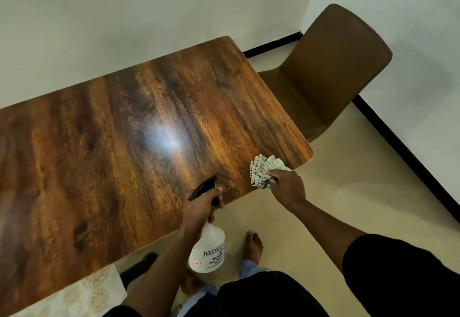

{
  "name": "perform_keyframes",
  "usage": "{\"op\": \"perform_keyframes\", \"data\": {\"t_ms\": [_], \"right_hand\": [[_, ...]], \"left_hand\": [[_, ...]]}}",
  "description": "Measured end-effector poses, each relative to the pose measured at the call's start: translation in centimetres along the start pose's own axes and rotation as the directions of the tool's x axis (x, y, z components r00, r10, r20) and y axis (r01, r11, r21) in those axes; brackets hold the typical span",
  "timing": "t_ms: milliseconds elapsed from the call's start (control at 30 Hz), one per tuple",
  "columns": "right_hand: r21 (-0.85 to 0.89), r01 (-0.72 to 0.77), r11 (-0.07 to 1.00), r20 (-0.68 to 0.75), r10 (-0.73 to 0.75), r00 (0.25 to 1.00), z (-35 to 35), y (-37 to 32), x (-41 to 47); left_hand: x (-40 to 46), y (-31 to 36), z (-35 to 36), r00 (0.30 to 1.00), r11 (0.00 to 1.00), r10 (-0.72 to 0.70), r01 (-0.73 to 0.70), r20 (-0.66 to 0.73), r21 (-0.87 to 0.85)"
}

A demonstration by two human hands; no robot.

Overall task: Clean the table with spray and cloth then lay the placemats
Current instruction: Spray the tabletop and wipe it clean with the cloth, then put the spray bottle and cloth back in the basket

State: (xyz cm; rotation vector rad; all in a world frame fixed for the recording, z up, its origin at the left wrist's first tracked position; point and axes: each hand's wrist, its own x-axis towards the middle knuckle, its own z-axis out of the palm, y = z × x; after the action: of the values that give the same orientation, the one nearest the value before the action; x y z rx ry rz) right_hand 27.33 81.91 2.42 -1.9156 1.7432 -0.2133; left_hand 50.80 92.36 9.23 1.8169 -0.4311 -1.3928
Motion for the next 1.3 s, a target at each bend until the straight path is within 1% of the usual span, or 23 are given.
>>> {"op": "perform_keyframes", "data": {"t_ms": [100,167,233,300,367,433,467,533,633,700,767,867,900,933,1000,1067,1167,1300], "right_hand": [[0.186,-0.044,0.982,-0.003,0.045,0.999,-1.1,-0.6,1.3],[0.355,-0.106,0.929,0.068,0.087,0.994,-1.4,-1.4,1.8],[0.528,-0.208,0.823,0.204,0.114,0.972,-1.3,-2.5,1.9],[0.65,-0.316,0.691,0.341,0.107,0.934,-0.9,-4.0,1.7],[0.706,-0.42,0.57,0.469,0.068,0.88,-0.3,-5.9,1.2],[0.724,-0.52,0.453,0.572,0.025,0.82,0.6,-7.6,0.7],[0.723,-0.56,0.405,0.613,-0.003,0.79,1.0,-8.6,0.3],[0.704,-0.617,0.351,0.675,-0.062,0.735,2.1,-10.7,-0.5],[0.662,-0.66,0.354,0.733,-0.121,0.67,3.4,-14.1,-2.4],[0.642,-0.677,0.36,0.754,-0.137,0.642,4.2,-16.7,-4.2],[0.622,-0.708,0.335,0.776,-0.147,0.613,5.0,-19.0,-5.9],[0.584,-0.738,0.339,0.81,-0.172,0.561,6.6,-22.4,-8.5],[0.578,-0.732,0.361,0.814,-0.194,0.548,7.2,-23.4,-9.3],[0.577,-0.718,0.39,0.816,-0.224,0.534,7.7,-24.1,-9.9],[0.571,-0.669,0.476,0.819,-0.279,0.501,9.1,-26.0,-11.7],[0.563,-0.625,0.542,0.825,-0.324,0.462,10.8,-27.6,-13.6],[0.535,-0.589,0.606,0.844,-0.356,0.4,13.0,-30.0,-16.3],[0.493,-0.481,0.725,0.864,-0.344,0.367,16.1,-33.1,-19.4]], "left_hand": [[-0.5,0.0,-0.3,0.997,0.997,0.033,-0.037,-0.072,-0.063],[-0.9,-0.6,-1.0,0.992,0.996,0.046,-0.054,-0.119,-0.064],[-1.7,-1.2,-2.0,0.985,0.992,0.069,-0.085,-0.157,-0.093],[-2.6,-1.9,-3.1,0.976,0.983,0.093,-0.121,-0.197,-0.137],[-3.5,-2.9,-4.5,0.966,0.972,0.098,-0.145,-0.24,-0.186],[-4.3,-3.9,-5.9,0.96,0.96,0.123,-0.179,-0.251,-0.214],[-4.8,-4.4,-6.7,0.955,0.953,0.149,-0.208,-0.256,-0.221],[-6.1,-5.2,-8.2,0.942,0.936,0.186,-0.257,-0.28,-0.242],[-8.0,-6.0,-10.3,0.907,0.921,0.22,-0.315,-0.36,-0.229],[-8.9,-7.1,-12.0,0.882,0.915,0.225,-0.337,-0.413,-0.223],[-9.8,-8.5,-13.5,0.883,0.915,0.169,-0.306,-0.438,-0.263],[-11.3,-10.8,-16.3,0.85,0.925,0.099,-0.27,-0.517,-0.266],[-11.7,-11.5,-17.1,0.842,0.923,0.105,-0.281,-0.529,-0.263],[-12.0,-12.0,-17.7,0.84,0.915,0.141,-0.312,-0.524,-0.255],[-13.3,-13.0,-19.4,0.827,0.908,0.178,-0.347,-0.533,-0.236],[-14.6,-14.5,-21.1,0.814,0.906,0.156,-0.344,-0.559,-0.247],[-16.5,-16.6,-23.5,0.783,0.881,0.113,-0.364,-0.611,-0.304],[-18.8,-20.1,-26.7,0.723,0.845,0.044,-0.395,-0.69,-0.36]]}}
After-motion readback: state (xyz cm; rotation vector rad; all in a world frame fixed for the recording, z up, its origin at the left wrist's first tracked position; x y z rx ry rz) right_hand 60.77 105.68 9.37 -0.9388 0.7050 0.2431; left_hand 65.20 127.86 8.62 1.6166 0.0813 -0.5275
